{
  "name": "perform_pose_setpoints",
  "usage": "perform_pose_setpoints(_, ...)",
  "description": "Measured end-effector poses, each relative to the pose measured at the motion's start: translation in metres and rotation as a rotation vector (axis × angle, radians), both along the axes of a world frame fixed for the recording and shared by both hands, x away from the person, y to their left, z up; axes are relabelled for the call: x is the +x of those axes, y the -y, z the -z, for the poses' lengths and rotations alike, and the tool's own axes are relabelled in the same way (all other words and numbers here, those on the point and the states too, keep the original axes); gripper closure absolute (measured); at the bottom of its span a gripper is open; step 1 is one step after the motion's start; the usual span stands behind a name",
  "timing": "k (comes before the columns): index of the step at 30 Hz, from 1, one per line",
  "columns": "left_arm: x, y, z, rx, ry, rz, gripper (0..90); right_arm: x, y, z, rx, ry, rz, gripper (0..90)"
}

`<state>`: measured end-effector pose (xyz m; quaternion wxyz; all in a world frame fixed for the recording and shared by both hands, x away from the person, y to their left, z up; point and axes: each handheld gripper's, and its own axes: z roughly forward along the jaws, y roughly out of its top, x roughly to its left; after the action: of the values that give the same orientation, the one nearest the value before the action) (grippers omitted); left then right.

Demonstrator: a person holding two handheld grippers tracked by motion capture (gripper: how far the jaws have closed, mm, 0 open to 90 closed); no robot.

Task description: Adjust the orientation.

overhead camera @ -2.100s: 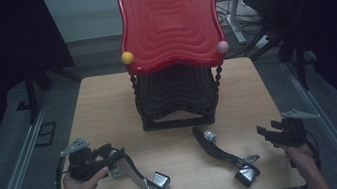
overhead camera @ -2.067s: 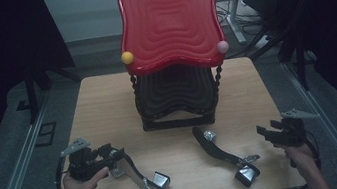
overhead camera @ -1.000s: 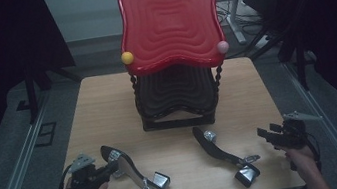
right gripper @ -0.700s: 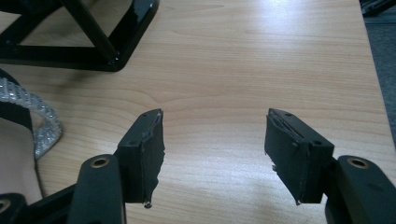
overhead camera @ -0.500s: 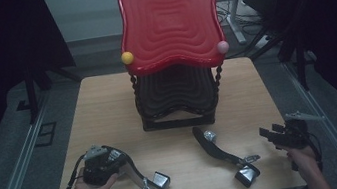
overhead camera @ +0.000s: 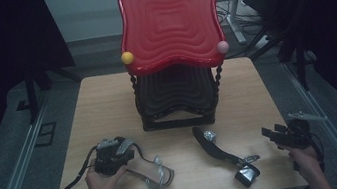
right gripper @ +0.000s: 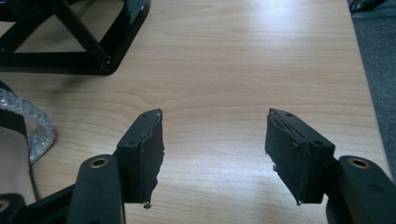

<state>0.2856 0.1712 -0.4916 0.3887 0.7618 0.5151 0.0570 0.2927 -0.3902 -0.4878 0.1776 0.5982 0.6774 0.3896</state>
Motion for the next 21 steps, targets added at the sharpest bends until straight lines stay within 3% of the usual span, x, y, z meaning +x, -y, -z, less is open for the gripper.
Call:
perform_pose_setpoints(3,0.008,0.003,0.004,0.002,-0.018,0.002,89.9,0.000,0.003,0.001,0.006,-0.007,0.016,37.2)
perform_pose_setpoints(6,0.008,0.001,-0.001,-0.029,-0.024,-0.007,89.9,0.000,0.004,0.001,0.008,-0.004,0.019,37.2)
perform_pose_setpoints(8,0.004,0.004,-0.011,-0.009,-0.004,0.006,89.9,0.000,0.004,0.001,0.006,-0.004,0.019,37.2)
perform_pose_setpoints(11,0.002,0.016,-0.027,-0.014,0.026,0.038,89.9,0.000,0.003,0.002,0.004,-0.012,0.016,37.3)
perform_pose_setpoints(17,0.013,0.055,-0.050,-0.020,0.047,0.111,89.8,0.000,0.002,0.001,-0.001,-0.010,0.011,37.3)
perform_pose_setpoints(21,0.019,0.082,-0.056,-0.005,0.027,0.141,89.8,0.001,0.002,0.003,0.000,-0.018,0.008,37.2)
